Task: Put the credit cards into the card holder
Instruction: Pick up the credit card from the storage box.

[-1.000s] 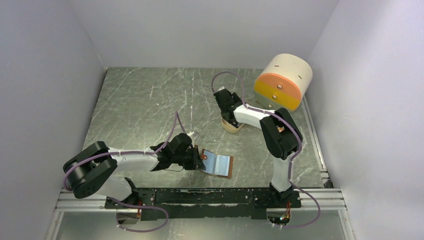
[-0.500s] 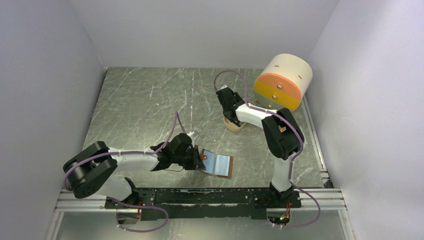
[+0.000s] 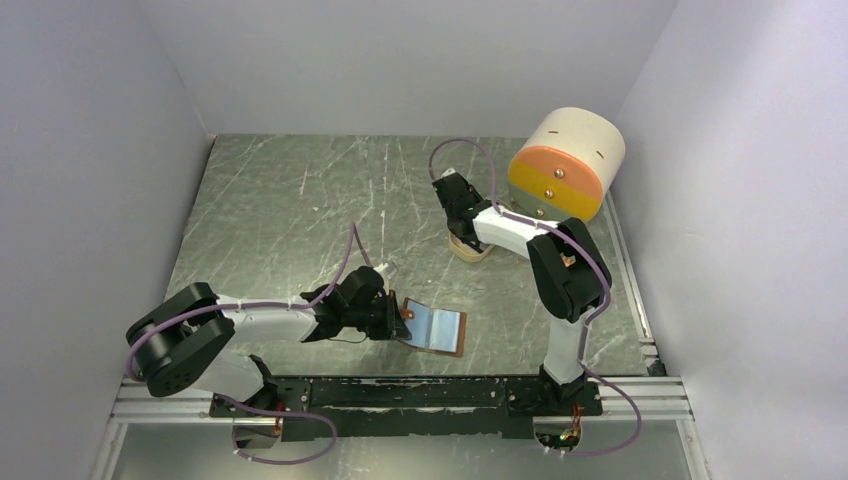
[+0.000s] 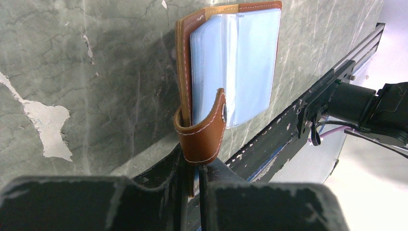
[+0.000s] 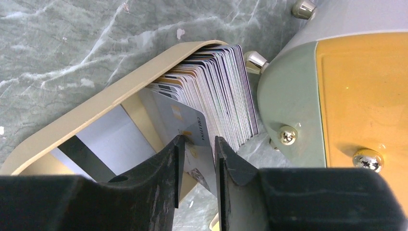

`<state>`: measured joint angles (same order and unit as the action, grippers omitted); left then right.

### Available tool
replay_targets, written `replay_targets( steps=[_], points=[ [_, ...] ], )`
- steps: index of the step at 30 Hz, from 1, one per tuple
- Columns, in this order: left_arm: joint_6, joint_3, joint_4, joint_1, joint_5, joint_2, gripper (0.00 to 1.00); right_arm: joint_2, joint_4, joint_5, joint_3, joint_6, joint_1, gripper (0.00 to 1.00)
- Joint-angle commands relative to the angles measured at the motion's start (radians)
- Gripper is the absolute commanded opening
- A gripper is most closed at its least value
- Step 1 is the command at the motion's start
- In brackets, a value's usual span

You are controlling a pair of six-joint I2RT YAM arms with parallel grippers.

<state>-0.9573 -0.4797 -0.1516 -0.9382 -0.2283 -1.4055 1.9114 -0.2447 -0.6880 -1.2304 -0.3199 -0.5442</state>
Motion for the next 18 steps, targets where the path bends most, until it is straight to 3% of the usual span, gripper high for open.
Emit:
replay_targets(
  steps=[1,12,18],
  points=[
    [0.0,0.001,0.007,-0.006,0.02,0.006,0.14,-0.044,-0.01,-0.035,-0.034,-0.007,0.013,0.3],
    [0.0,-0.003,0.001,-0.006,0.017,-0.006,0.14,-0.061,-0.065,0.003,-0.053,0.035,0.013,0.22],
    [0.0,-0.007,-0.005,-0.007,0.012,-0.019,0.14,-0.083,-0.099,0.056,-0.054,0.059,0.01,0.11]
  ],
)
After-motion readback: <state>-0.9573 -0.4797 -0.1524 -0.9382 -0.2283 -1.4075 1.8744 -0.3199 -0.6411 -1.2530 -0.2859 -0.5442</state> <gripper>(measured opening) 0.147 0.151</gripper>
